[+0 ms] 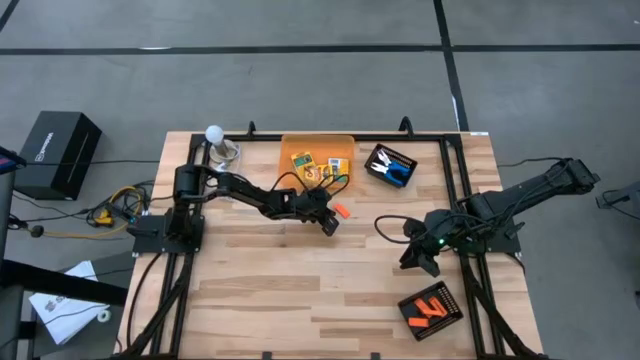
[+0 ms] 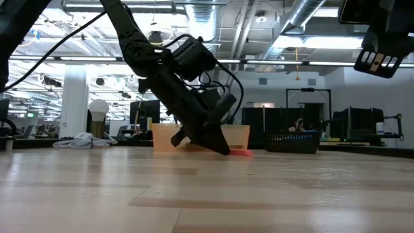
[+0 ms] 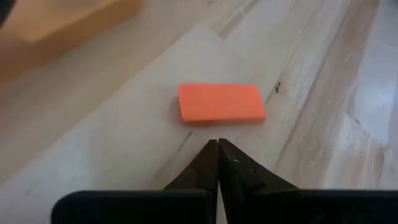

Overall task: Pick & Place School Supplies
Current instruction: Put the orange eraser into the bottom black bin

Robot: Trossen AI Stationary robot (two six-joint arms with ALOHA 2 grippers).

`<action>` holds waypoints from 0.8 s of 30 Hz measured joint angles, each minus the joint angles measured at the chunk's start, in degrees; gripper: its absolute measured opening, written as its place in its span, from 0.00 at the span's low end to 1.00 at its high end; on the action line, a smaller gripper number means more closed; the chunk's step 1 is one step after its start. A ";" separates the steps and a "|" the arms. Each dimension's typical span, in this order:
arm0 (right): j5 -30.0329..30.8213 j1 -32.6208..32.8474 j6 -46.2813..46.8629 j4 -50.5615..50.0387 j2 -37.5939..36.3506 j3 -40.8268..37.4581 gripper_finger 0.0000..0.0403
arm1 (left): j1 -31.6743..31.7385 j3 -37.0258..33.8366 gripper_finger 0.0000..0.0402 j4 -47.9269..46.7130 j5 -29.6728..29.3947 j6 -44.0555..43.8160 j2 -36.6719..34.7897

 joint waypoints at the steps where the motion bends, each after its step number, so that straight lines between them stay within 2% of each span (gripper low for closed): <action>1: 0.00 0.00 0.01 0.08 0.00 0.00 0.25 | -0.39 -0.09 0.00 0.35 -0.40 -0.30 -0.11; 6: 0.00 0.00 0.02 0.23 0.00 0.00 0.25 | -2.18 1.67 0.00 2.91 -3.11 2.11 -2.44; 11: -0.01 -0.20 0.00 0.48 0.00 0.00 0.25 | -0.07 2.96 0.00 2.62 -4.50 4.25 -2.26; 24: -0.01 -0.24 0.00 0.87 0.00 0.00 0.25 | 1.80 3.04 0.00 1.21 -0.88 4.46 0.33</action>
